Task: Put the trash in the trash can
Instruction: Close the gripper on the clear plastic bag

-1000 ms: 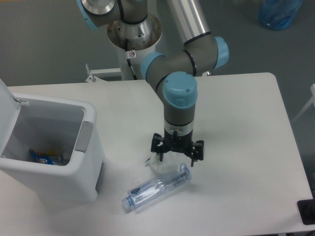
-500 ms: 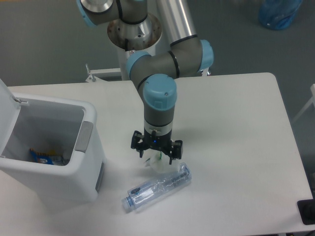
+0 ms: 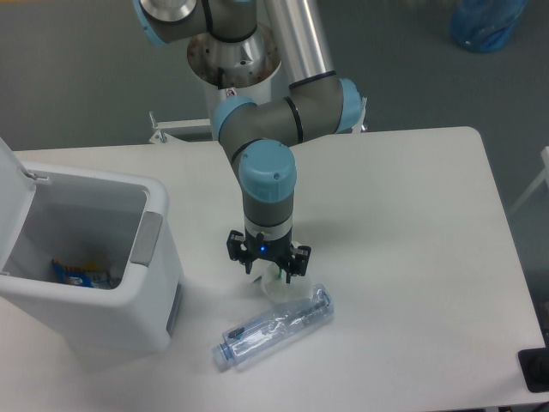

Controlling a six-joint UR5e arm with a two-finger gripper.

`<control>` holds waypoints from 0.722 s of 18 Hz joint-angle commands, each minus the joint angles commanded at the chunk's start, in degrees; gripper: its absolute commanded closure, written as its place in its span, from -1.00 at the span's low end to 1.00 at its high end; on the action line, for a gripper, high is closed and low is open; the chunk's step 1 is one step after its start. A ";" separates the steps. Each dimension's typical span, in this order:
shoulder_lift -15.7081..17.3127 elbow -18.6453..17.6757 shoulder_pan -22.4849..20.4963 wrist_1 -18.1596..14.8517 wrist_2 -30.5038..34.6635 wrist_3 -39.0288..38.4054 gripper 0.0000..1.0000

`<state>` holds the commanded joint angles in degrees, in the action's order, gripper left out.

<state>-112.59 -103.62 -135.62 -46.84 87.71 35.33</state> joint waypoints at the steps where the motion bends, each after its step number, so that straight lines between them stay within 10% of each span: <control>1: 0.00 0.09 0.00 0.09 -0.17 0.00 0.80; 13: 3.16 0.35 -1.40 -0.35 -8.60 -0.53 1.00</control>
<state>-109.43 -103.27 -137.02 -47.20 79.12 34.81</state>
